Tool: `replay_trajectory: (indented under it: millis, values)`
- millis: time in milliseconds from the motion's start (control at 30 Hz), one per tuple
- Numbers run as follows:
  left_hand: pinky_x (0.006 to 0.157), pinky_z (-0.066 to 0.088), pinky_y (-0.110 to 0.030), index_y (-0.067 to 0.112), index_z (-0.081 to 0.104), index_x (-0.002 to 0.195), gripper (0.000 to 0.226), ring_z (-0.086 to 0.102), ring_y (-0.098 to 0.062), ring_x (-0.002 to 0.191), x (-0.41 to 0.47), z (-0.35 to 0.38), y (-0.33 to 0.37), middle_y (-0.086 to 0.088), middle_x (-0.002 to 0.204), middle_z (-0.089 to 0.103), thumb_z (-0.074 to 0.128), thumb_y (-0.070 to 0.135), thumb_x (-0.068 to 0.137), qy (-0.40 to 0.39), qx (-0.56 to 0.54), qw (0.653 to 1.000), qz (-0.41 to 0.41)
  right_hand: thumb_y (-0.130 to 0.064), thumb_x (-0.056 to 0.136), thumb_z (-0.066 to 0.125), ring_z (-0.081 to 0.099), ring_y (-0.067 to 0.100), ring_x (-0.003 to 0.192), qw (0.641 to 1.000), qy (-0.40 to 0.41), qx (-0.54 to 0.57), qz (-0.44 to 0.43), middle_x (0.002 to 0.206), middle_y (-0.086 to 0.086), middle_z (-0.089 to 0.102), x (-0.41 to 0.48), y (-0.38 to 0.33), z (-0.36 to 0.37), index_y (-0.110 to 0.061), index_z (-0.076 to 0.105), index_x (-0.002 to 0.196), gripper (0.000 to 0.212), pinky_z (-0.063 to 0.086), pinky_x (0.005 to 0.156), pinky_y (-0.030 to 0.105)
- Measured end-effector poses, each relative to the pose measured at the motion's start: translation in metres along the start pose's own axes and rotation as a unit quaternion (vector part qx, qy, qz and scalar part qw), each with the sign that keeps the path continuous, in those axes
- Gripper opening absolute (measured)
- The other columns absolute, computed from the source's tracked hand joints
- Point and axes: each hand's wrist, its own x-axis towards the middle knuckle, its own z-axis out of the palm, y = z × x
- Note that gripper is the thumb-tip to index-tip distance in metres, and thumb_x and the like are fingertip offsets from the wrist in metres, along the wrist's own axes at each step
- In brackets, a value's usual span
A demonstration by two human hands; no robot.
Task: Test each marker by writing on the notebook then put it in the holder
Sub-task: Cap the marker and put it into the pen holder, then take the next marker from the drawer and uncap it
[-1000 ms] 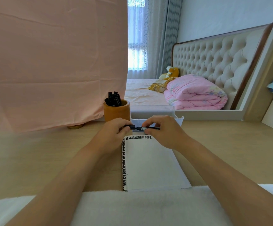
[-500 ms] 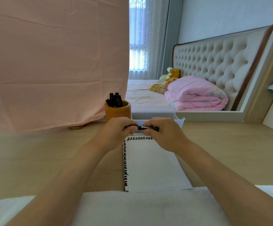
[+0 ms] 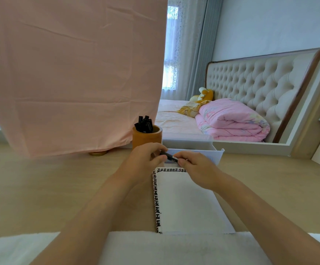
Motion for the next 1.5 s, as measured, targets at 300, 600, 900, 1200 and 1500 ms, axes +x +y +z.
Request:
replay_trajectory:
  millis: [300, 600, 900, 1200, 1500]
  values:
    - [0.103, 0.039, -0.032, 0.031, 0.054, 0.131, 0.043, 0.043, -0.015, 0.125, -0.010, -0.010, -0.065, 0.005, 0.134, 0.052, 0.063, 0.041, 0.090, 0.015, 0.129, 0.978, -0.161, -0.011, 0.100, 0.054, 0.057, 0.014, 0.073, 0.986, 0.126, 0.103, 0.046, 0.084, 0.002, 0.063, 0.055, -0.044, -0.009, -0.023, 0.063, 0.103, 0.016, 0.049, 0.061, 0.020]
    - [0.110, 0.028, -0.037, 0.035, 0.055, 0.131, 0.046, 0.032, -0.017, 0.131, -0.014, 0.002, -0.069, 0.008, 0.141, 0.045, 0.053, 0.056, 0.090, -0.068, 0.184, 0.969, -0.147, -0.016, 0.092, 0.067, 0.070, 0.019, 0.091, 0.977, 0.210, 0.027, 0.018, 0.102, 0.002, 0.073, 0.148, -0.064, 0.002, -0.014, 0.069, 0.109, 0.017, 0.056, 0.089, 0.036]
    - [0.109, 0.028, -0.039, 0.034, 0.055, 0.132, 0.045, 0.032, -0.019, 0.131, -0.013, 0.004, -0.066, 0.005, 0.140, 0.045, 0.052, 0.054, 0.091, -0.068, 0.191, 0.967, -0.153, -0.004, 0.093, 0.061, 0.063, 0.016, 0.084, 0.982, 0.122, -0.133, -0.050, 0.094, 0.002, 0.064, 0.151, -0.040, 0.012, -0.031, 0.044, 0.141, 0.057, 0.054, 0.076, 0.024]
    - [0.107, 0.030, -0.038, 0.033, 0.056, 0.131, 0.042, 0.035, -0.018, 0.130, -0.013, 0.004, -0.062, 0.005, 0.139, 0.047, 0.051, 0.052, 0.093, -0.063, 0.196, 0.966, -0.159, -0.008, 0.099, 0.053, 0.063, 0.016, 0.106, 0.988, 0.095, -0.112, -0.046, 0.121, 0.001, 0.069, 0.142, -0.029, 0.008, -0.022, 0.055, 0.140, 0.043, 0.050, 0.097, 0.027]
    - [0.106, 0.031, -0.039, 0.034, 0.057, 0.127, 0.038, 0.036, -0.019, 0.126, -0.013, 0.010, -0.057, 0.005, 0.135, 0.048, 0.050, 0.051, 0.094, -0.057, 0.199, 0.966, -0.152, -0.015, 0.095, 0.059, 0.060, 0.016, 0.101, 0.922, -0.123, -0.309, 0.199, 0.110, -0.002, 0.068, 0.129, 0.020, -0.031, -0.022, 0.076, 0.107, 0.022, 0.051, 0.083, 0.024]
